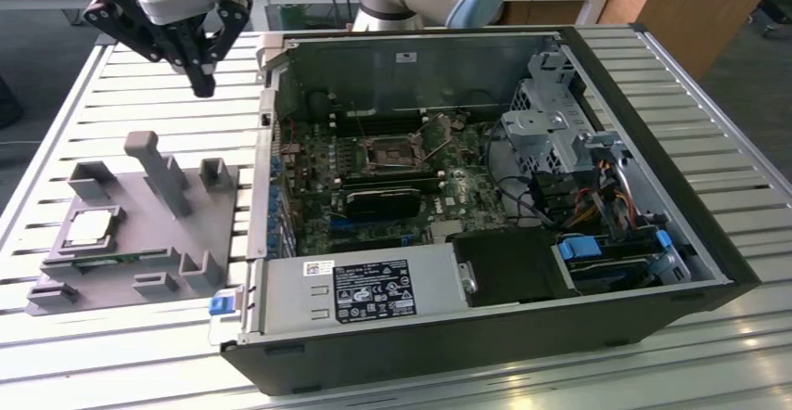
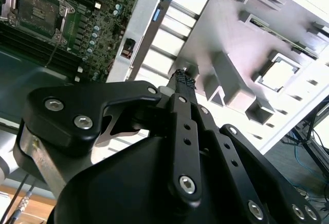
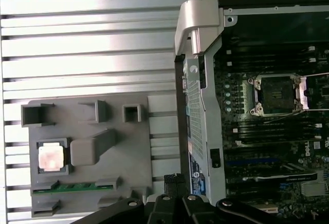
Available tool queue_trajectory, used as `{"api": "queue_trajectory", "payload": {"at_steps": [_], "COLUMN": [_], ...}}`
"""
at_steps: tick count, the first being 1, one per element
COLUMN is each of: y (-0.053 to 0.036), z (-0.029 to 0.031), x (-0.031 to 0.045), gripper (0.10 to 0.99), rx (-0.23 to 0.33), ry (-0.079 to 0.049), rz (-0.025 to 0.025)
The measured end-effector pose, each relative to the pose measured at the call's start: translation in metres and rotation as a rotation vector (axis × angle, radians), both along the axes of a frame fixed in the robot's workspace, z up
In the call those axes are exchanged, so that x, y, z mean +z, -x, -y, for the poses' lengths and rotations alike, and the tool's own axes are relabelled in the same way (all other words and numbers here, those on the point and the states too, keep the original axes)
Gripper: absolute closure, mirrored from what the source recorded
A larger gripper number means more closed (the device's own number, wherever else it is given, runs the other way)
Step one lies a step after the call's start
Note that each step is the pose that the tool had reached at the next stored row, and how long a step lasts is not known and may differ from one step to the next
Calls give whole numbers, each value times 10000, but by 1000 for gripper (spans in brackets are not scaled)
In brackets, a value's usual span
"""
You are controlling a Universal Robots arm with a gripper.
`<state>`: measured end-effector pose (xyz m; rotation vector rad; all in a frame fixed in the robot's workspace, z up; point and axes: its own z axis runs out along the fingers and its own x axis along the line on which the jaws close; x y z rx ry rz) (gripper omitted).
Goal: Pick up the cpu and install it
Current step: 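Reach for the cpu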
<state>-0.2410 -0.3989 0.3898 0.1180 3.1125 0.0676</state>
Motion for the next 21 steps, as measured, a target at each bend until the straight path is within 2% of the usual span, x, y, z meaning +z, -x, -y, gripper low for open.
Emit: {"api": "queue_trajectory", "payload": {"at_steps": [21], "y": [109], "z": [0], "x": [-6], "gripper": [980], "rx": [0], "ry": [0], "rz": [0]}}
